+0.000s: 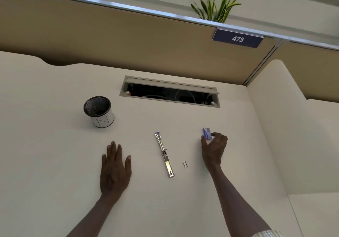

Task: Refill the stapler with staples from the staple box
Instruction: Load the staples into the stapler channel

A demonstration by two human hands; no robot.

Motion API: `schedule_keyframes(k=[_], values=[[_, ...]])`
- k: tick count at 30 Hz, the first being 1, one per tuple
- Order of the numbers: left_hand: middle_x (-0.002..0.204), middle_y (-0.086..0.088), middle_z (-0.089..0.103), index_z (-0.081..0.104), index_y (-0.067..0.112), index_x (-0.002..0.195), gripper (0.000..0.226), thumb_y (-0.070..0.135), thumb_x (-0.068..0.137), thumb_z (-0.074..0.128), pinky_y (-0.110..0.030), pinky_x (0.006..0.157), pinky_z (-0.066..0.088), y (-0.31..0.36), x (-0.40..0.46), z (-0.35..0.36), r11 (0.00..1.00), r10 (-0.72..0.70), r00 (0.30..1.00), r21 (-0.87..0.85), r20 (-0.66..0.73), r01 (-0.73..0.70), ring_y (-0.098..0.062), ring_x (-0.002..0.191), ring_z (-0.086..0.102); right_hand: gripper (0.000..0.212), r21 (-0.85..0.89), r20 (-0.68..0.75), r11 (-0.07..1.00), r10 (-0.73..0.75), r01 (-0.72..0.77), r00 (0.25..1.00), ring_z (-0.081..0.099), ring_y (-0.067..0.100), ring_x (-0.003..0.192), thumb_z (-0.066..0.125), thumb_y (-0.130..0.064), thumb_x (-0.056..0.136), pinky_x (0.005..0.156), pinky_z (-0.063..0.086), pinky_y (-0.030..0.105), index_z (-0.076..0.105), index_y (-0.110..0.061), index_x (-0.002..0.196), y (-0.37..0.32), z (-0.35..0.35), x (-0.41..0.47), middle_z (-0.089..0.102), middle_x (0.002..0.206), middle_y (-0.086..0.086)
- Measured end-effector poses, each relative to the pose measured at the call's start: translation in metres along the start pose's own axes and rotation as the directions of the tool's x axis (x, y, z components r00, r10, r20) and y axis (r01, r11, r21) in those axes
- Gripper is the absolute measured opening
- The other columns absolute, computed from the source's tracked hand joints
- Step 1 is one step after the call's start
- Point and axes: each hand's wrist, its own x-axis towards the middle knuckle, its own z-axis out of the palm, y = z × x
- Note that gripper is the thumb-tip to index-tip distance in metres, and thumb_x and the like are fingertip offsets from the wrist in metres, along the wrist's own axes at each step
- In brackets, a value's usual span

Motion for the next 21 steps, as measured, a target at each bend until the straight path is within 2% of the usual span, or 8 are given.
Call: schedule_keyframes(k=[3,5,7,10,13,16,19,21], values=[[0.160,-0.017,0.026,0.037,-0.001,0.147,0.073,0.047,0.094,0.021,-0.047,0.121,0.021,0.000,-0.002,-0.003,1.000,0.002,1.000,-0.006,0.008,-0.002,-0.031,0.149,0.025,0.032,-0.045,-0.017,0.989,-0.143,0.142,0.990,0.049,0.034,0.109,0.073,-0.016,0.086,0.088,0.040,0.028,0.058,-0.001,0.110,-0.010,0.002,-0.016,0.052,0.117,0.017],[0.160,-0.017,0.027,0.038,-0.001,0.147,0.073,0.047,0.095,0.021,-0.047,0.121,0.021,-0.002,-0.003,-0.004,1.000,-0.001,1.000,-0.013,0.011,0.001,-0.031,0.149,0.025,0.029,-0.017,-0.007,0.978,-0.209,0.209,0.978,0.048,0.032,0.118,0.072,-0.021,0.088,0.094,0.045,0.033,0.061,-0.003,0.108,-0.023,0.005,-0.029,0.053,0.118,0.015],[0.160,-0.017,0.027,0.038,0.000,0.147,0.074,0.048,0.094,0.021,-0.047,0.121,0.021,-0.003,-0.004,-0.005,1.000,-0.007,1.000,-0.014,0.023,0.007,-0.031,0.149,0.025,0.028,0.012,0.049,0.955,-0.296,0.296,0.954,0.048,0.029,0.123,0.069,-0.028,0.091,0.099,0.047,0.038,0.063,-0.005,0.107,-0.035,0.007,-0.046,0.057,0.117,0.013],[0.160,-0.016,0.027,0.038,0.000,0.147,0.075,0.049,0.093,0.021,-0.047,0.121,0.022,-0.004,-0.006,-0.006,1.000,-0.012,0.999,-0.019,0.043,0.012,-0.030,0.149,0.026,0.037,0.036,0.223,0.915,-0.400,0.403,0.889,0.052,0.019,0.113,0.067,-0.040,0.091,0.092,0.047,0.029,0.063,-0.010,0.111,-0.048,0.012,-0.068,0.060,0.113,0.006],[0.160,-0.017,0.027,0.038,0.000,0.147,0.077,0.050,0.092,0.019,-0.048,0.121,0.022,-0.005,-0.007,-0.005,1.000,-0.003,0.998,-0.018,0.065,0.004,-0.031,0.149,0.026,0.049,0.019,0.415,0.920,-0.363,0.391,0.834,0.053,0.018,0.115,0.068,-0.046,0.089,0.093,0.045,0.026,0.061,-0.010,0.122,-0.056,0.020,-0.087,0.061,0.118,0.003],[0.162,-0.014,0.022,0.035,0.001,0.149,0.081,0.052,0.090,0.015,-0.046,0.122,0.018,-0.005,-0.011,-0.006,1.000,0.011,0.996,-0.028,0.083,-0.008,-0.029,0.150,0.021,0.050,-0.036,0.515,0.950,-0.247,0.309,0.821,0.055,0.022,0.111,0.066,-0.042,0.089,0.090,0.045,0.030,0.058,-0.008,0.125,-0.063,0.028,-0.098,0.058,0.118,0.007],[0.164,-0.011,0.016,0.031,0.004,0.151,0.082,0.054,0.088,0.012,-0.042,0.123,0.010,-0.003,-0.017,-0.008,0.998,0.036,0.994,-0.053,0.101,-0.031,-0.025,0.152,0.014,0.029,-0.088,0.513,0.962,-0.180,0.260,0.840,0.057,0.026,0.096,0.061,-0.034,0.089,0.080,0.045,0.035,0.062,-0.009,0.104,-0.069,0.032,-0.103,0.058,0.105,0.008],[0.165,-0.009,0.013,0.030,0.006,0.151,0.074,0.051,0.093,0.020,-0.040,0.123,0.008,-0.002,-0.021,-0.007,0.997,0.033,0.991,-0.075,0.126,-0.024,-0.023,0.153,0.010,0.022,-0.152,0.503,0.952,-0.157,0.266,0.850,0.056,0.027,0.090,0.057,-0.031,0.090,0.075,0.042,0.036,0.060,-0.009,0.093,-0.072,0.034,-0.104,0.059,0.099,0.008]])
